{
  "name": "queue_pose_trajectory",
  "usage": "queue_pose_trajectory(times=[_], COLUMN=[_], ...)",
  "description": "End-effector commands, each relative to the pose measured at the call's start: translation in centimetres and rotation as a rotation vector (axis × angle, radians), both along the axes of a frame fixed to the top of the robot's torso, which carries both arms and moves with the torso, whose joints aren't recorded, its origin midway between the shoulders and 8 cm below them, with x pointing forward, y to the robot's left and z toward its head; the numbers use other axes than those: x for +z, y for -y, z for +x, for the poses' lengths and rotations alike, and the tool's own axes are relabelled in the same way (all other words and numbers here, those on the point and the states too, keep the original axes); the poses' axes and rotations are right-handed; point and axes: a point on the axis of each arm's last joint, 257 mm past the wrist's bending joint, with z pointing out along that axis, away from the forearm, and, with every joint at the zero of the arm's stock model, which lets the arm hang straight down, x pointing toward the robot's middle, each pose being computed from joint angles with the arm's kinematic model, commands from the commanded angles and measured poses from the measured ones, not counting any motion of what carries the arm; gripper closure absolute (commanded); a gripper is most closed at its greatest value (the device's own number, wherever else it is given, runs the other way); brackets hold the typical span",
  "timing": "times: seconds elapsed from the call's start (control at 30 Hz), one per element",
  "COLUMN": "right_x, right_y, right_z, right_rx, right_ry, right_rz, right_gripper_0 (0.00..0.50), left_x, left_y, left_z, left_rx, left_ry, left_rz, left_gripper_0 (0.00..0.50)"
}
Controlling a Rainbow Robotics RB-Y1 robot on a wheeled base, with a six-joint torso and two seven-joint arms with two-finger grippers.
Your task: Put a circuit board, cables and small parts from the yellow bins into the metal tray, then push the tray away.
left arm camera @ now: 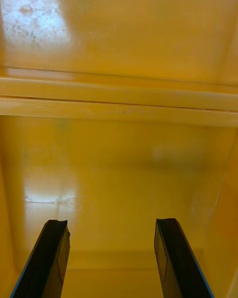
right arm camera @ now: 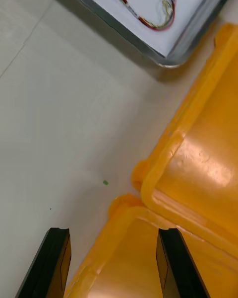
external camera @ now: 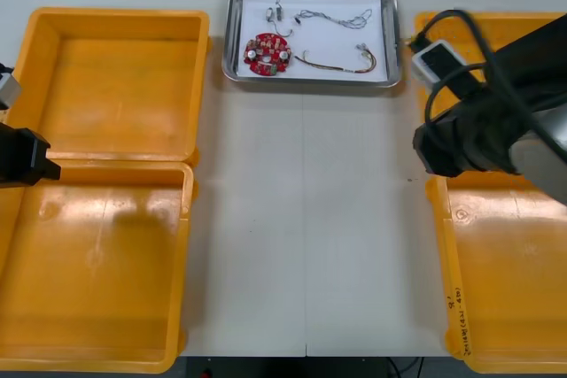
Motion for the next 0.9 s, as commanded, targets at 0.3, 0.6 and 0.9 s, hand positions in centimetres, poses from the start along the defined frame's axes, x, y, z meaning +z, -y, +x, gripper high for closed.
queue_pose_trajectory(times=[0.3, 0.6, 0.9], right_x=[0.4, -1.4, -4.0], right_y=[13.0, 19.7, 22.7], right_z=[-0.6, -0.9, -1.7], right_rx=[-0.376, -0.559, -0.599], right_ry=[-0.101, -0.185, -0.245], right_rz=[0.226, 0.309, 0.309], right_gripper_0=[0.0, 0.0, 0.0], left_x=[1.5, 1.5, 1.5], left_y=[-1.6, -1.6, -1.6], left_z=[-0.3, -0.3, -0.3], left_rx=[-0.06, -0.06, -0.06], left_ry=[0.029, 0.029, 0.029], left_rz=[0.077, 0.077, 0.077], left_gripper_0=[0.0, 0.0, 0.0])
